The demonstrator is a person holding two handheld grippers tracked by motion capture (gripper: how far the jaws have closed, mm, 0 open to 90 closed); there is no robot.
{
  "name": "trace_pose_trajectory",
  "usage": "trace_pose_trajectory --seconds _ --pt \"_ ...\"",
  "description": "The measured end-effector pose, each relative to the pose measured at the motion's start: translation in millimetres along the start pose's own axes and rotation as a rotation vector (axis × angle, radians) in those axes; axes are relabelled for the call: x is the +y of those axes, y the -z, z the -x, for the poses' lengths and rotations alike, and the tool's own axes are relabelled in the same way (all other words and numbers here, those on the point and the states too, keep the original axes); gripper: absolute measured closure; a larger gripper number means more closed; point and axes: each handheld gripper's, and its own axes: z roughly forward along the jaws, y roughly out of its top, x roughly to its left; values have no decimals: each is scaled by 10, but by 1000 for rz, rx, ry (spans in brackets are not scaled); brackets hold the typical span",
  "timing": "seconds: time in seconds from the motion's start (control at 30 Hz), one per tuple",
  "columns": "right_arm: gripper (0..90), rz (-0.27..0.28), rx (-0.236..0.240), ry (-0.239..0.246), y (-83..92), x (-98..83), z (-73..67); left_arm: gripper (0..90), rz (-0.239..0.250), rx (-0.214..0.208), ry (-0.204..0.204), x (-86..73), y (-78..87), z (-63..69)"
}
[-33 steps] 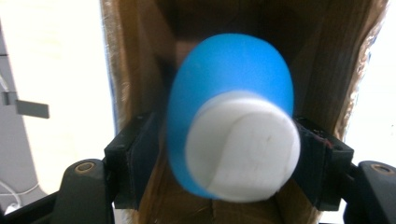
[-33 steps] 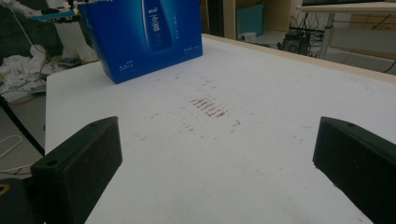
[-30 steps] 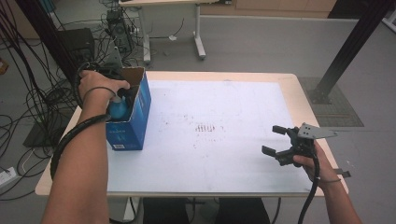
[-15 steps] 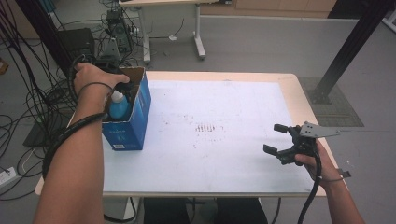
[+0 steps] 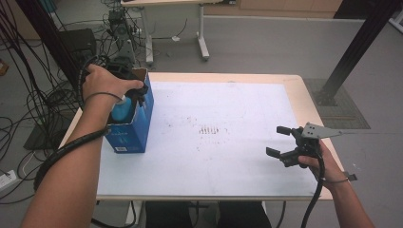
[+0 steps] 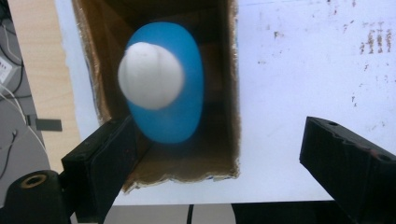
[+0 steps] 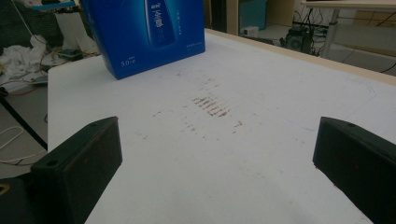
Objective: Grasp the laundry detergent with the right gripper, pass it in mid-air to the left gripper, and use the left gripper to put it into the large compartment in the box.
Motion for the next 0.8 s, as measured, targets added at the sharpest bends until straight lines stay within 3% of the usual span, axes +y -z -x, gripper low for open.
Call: trace_pose_trajectory --seconds 0.37,0.4,0.5,0.53,0.6,0.67,0.73,0.77,0.8 --pt "15 -33 1 -12 -56 5 -20 91 57 6 -108 -182 -24 267" --pt "15 -36 1 -14 -65 4 -19 89 79 6 -138 -241 -10 335" --pt "15 -42 0 -15 -72 19 -23 81 106 14 -173 -324 -2 453" --pt "15 -47 -1 -12 -75 30 -23 81 139 10 -197 -411 9 532" --pt "15 -53 -3 -11 -74 51 -24 80 147 6 -210 -434 13 558" --pt "15 -64 -11 -5 -69 86 -33 84 156 10 -247 -493 -9 684" --pt "15 -73 -14 -3 -64 116 -32 86 155 8 -249 -499 -22 716" --pt "15 -80 -19 -1 -64 135 -34 88 168 -13 -266 -529 -52 749" --pt "15 -85 -23 -3 -62 150 -38 94 171 -4 -280 -544 -73 807"
